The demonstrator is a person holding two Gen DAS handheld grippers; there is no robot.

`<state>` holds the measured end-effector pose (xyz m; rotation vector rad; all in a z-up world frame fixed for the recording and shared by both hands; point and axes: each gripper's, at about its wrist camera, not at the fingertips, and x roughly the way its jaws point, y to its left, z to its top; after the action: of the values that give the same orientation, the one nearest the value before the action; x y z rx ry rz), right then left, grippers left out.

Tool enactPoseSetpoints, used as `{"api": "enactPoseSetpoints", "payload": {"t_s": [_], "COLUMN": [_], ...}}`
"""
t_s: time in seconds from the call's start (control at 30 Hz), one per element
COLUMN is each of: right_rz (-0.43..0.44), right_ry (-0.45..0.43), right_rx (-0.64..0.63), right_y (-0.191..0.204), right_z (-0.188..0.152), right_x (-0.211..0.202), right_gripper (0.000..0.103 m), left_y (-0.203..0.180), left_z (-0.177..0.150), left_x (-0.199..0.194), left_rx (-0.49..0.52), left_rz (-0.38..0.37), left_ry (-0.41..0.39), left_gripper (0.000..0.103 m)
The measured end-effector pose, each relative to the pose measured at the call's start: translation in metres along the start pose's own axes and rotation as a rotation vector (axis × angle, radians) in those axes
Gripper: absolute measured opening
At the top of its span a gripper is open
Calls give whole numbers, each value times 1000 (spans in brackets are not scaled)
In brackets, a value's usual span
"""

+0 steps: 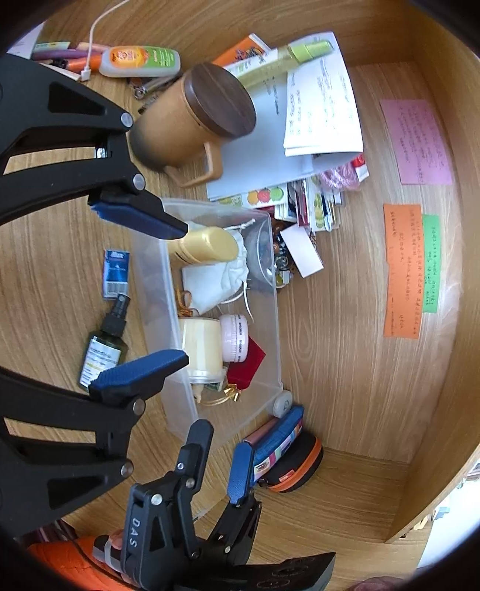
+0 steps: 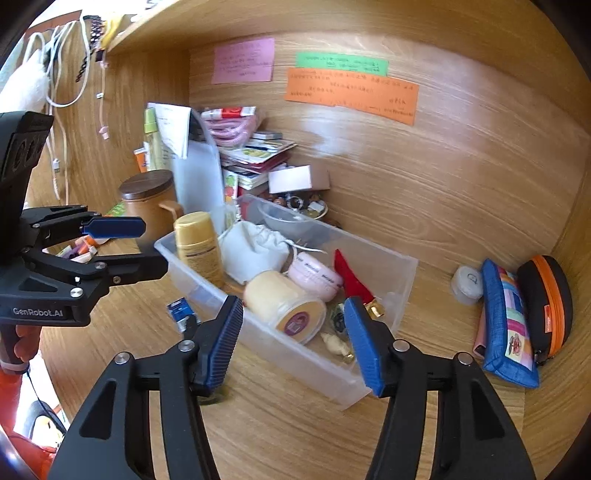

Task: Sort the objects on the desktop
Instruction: 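Move the left gripper to the blue Max box while the right gripper approaches the green pump bottle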

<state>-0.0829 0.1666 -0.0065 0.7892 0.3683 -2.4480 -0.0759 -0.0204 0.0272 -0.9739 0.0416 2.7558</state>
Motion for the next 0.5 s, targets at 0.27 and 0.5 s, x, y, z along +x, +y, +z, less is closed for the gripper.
{"api": "enactPoseSetpoints", "payload": {"t_s": [0.27, 0.5], "right_rz": [43, 75], "right_ry": [39, 88], "right_rx": [-4, -20], "right_y": [24, 44], "right_z": [-12, -26], "right_x": [4, 17], "right_gripper": [55, 55], "left_y": [12, 28], "left_z": [-22, -46], "left_x": [-14, -8], "left_rx": [-27, -79], "left_rz": [12, 22], "left_ry": [-2, 52], "left_gripper": [73, 73]}}
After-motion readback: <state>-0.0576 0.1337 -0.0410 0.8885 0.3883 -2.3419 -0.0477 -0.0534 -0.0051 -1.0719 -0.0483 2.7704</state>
